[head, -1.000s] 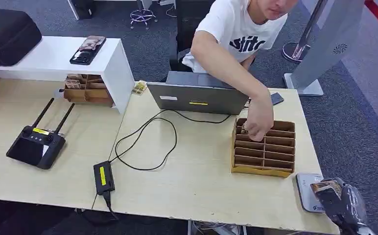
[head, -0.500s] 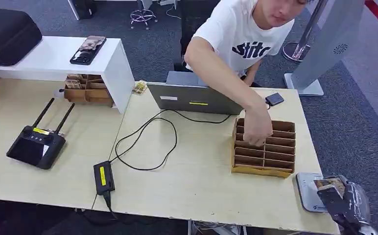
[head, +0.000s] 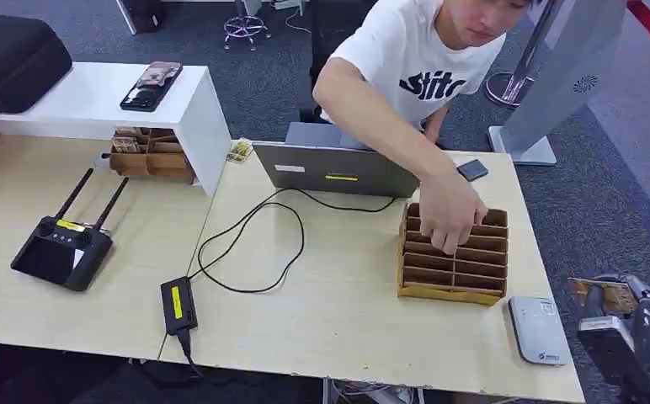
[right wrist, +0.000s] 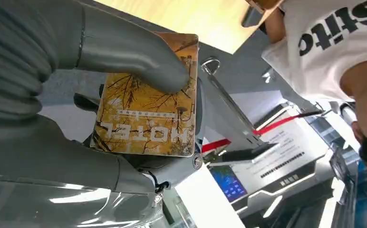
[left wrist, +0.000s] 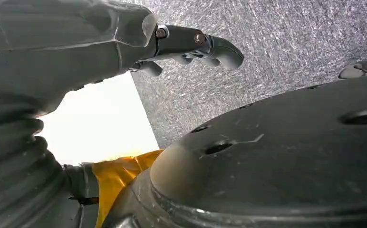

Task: Pass the card to the sensor for recognition and then transmit it.

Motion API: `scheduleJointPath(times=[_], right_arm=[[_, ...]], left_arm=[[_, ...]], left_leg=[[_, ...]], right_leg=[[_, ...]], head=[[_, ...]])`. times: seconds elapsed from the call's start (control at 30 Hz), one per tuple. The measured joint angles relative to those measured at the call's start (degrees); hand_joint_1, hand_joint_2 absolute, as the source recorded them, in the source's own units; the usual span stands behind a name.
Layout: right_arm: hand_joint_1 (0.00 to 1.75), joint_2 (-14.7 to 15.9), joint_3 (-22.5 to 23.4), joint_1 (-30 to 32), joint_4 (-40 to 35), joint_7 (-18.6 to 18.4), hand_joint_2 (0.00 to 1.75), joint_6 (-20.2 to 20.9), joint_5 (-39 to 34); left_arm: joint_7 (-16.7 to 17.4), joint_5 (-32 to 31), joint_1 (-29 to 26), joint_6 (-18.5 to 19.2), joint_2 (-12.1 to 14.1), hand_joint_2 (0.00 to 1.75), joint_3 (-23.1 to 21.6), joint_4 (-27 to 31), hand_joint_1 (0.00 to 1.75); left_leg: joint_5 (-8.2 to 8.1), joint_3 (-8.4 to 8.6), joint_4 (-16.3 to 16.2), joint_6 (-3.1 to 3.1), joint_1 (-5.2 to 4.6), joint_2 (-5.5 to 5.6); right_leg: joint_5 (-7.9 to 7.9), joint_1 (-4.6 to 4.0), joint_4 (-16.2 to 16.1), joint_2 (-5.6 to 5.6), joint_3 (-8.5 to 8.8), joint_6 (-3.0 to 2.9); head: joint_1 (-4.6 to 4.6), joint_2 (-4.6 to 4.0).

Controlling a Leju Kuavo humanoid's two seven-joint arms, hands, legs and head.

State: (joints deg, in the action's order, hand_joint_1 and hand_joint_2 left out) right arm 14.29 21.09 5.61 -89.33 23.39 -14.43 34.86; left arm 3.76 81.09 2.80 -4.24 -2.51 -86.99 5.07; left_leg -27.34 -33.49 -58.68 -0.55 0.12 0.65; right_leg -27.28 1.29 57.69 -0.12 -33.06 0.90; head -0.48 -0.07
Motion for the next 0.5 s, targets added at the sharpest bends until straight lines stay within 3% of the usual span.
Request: scheduleJointPath(times=[0.37,0.5], right_arm=[[1.75,0.3,0.0,0.6,-2.5,0.4,1.75,-0.9,-0.1],[1.75,1.7,-0.2,-0.2,-4.7,0.0,1.75,-0.9,-0.3]], left_arm=[[0.0,0.1,0.0,0.0,0.0,1.75,0.0,0.0,0.0],[-0.2,0.0,0.0,0.0,0.0,1.75,0.0,0.0,0.0]], left_leg=[[0.0,0.0,0.0,0.0,0.0,0.0],[0.0,-0.02,0.0,0.0,0.0,0.0]], right_leg=[[0.0,0.0,0.0,0.0,0.0,0.0],[0.0,0.0,0.0,0.01,0.0,0.0]], head=[[0.0,0.0],[0.0,0.0]])
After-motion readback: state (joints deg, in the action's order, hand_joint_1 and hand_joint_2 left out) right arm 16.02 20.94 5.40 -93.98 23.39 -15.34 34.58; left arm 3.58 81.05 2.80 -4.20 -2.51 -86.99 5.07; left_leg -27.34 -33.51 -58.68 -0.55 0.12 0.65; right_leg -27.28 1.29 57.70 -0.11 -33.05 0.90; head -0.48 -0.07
